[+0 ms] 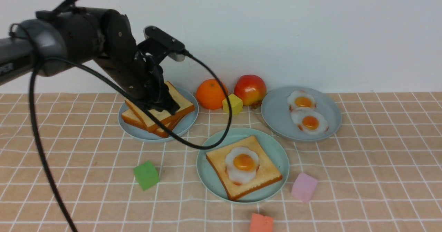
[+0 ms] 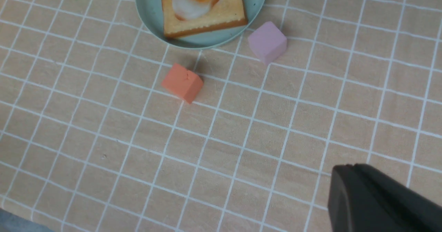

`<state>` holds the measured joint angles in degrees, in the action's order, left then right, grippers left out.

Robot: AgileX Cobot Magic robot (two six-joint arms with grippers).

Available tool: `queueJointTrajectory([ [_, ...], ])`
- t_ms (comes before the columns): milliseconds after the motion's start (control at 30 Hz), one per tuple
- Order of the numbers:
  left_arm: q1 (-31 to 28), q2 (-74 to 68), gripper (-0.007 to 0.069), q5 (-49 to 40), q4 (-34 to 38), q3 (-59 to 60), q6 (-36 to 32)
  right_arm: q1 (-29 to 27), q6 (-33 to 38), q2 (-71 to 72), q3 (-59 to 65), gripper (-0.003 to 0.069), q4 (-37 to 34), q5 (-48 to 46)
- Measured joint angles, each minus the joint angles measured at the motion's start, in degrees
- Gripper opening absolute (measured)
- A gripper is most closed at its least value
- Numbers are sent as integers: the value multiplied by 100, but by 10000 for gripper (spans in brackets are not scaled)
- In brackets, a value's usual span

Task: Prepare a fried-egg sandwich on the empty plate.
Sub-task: Use the left arm to grab a slice of bread, then use the left arm to place a slice of bread on the fried egg in the middle

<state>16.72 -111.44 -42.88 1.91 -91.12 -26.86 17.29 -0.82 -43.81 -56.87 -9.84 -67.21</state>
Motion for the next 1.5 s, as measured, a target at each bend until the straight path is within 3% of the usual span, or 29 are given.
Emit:
queueJointTrajectory([
  [233,-15,-521,364,338,-793,-106,-41,0,0,168,14,1,-74,22],
  [333,-15,-709,407,516,-866,-119,108,0,0,168,19,3,-135,28],
  [533,-15,-979,414,675,-968,-148,137,0,0,168,19,5,-152,62],
  [700,-10,-1001,321,675,-1011,-173,461,0,0,168,19,9,-299,67],
  [867,40,-936,90,617,-1000,-192,552,0,0,168,19,12,-433,67],
  [933,61,-849,62,590,-1019,-192,561,0,0,168,19,13,-471,67],
  [1100,286,-282,63,273,-1028,-192,873,0,82,168,25,14,-540,47],
  [1267,1144,524,63,42,-998,70,1313,0,82,246,25,19,-551,-19],
  [1333,1845,754,63,142,-962,466,1442,0,138,379,25,21,-546,-60],
  [1467,2877,577,63,403,-1252,1020,1643,0,195,633,25,22,-541,-137],
  [1500,2877,557,63,408,-1285,1035,1643,0,195,647,25,22,-540,-136],
])
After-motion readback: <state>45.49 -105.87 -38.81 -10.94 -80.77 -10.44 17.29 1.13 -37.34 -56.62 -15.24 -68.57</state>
